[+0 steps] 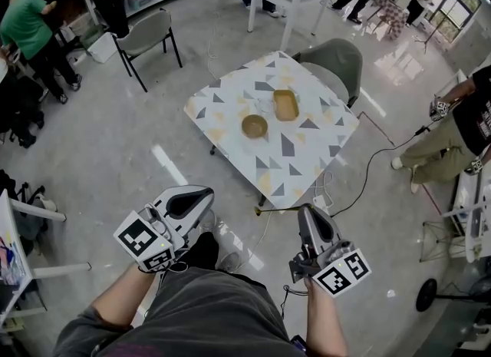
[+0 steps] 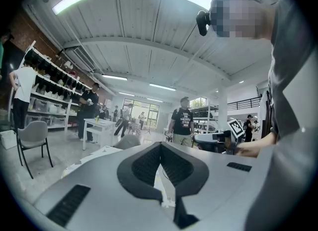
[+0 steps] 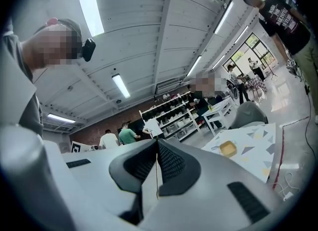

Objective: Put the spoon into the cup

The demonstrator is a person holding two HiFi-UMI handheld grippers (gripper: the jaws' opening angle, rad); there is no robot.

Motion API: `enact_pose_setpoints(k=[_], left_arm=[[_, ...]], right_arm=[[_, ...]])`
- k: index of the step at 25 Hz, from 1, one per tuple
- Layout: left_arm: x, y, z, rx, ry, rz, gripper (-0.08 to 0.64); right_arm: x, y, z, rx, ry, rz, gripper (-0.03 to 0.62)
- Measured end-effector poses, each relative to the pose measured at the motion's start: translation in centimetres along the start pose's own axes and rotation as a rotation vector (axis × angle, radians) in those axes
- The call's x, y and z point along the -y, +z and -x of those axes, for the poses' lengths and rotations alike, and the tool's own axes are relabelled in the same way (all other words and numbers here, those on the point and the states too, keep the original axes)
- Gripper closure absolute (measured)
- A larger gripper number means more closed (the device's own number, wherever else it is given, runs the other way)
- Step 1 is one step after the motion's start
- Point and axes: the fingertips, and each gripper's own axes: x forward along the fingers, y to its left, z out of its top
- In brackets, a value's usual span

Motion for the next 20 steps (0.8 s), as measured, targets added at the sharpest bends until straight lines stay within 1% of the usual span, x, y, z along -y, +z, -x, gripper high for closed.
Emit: enact_pose_setpoints(k=[5,10,20], left_arm=[[-1.3,-0.3,-1.3,-0.003,0.001,0.005,0.543],[-3.0,-0.5,-3.0,-0.002,-0.005,0.01,0.543],[-8.8,-1.2,-7.0,-0.025,-0.021,0.034,0.543]], right_arm=[[1.4,0.0,-1.3,-0.01,-0.002,0.002,0.571],[3.3,0.2,-2.8,-0.008,-0.023,-0.004,0.57],[7.5,0.0,-8.4,-0.027,-0.051,-0.019,0.569]])
